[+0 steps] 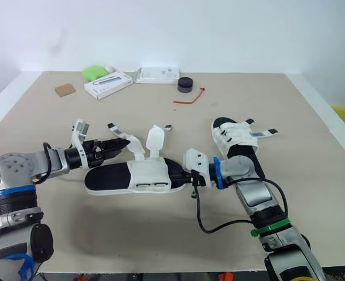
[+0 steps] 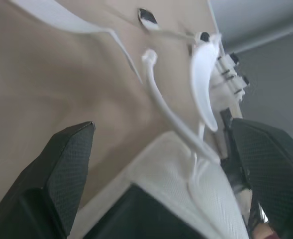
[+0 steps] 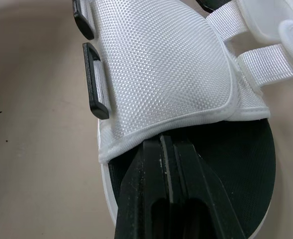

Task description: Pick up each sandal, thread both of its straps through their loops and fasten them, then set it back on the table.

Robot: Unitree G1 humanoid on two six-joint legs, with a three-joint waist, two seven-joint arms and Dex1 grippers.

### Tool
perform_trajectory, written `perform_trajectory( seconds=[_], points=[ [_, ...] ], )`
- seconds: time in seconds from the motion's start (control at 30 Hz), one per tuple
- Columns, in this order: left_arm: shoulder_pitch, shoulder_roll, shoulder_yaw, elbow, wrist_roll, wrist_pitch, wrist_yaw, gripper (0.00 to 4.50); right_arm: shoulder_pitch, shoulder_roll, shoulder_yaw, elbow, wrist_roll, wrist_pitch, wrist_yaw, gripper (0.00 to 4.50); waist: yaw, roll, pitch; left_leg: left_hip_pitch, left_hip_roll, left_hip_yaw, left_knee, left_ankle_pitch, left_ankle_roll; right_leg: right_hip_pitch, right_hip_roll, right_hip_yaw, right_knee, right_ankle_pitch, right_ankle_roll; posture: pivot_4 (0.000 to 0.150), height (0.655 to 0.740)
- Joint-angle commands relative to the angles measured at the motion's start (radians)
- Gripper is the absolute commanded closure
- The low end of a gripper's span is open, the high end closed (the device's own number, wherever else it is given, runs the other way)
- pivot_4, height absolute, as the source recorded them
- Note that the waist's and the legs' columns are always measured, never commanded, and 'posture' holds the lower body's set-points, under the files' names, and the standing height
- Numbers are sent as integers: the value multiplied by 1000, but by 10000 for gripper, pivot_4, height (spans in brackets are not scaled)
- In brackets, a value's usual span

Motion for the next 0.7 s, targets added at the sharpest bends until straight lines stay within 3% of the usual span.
perform_trajectory(
  seconds=[0.03, 0.3, 0.7],
  points=[
    [-84, -42, 91, 102, -31, -34, 70, 0, -7, 2, 5, -17, -5, -15, 6, 43974, 0, 0, 0, 0, 0, 0, 0, 0, -1, 0, 0, 0, 0, 0, 0, 1500, 7400],
    [-176, -63, 118, 286, -7, -71, 108, 0, -4, -5, 0, -20, -8, -23, 5, 43974, -1, 0, 0, 0, -1, -2, 0, 2, -3, 0, 1, 0, 1, 0, 0, 1500, 7400],
    [-254, -34, 81, 467, 72, -125, 34, 0, -2, -6, 3, -25, -16, -30, 1, 43974, -1, 0, 0, 0, -2, -3, 0, 3, -4, 0, 0, 0, 1, 1, 0, 1500, 7400]
  ],
)
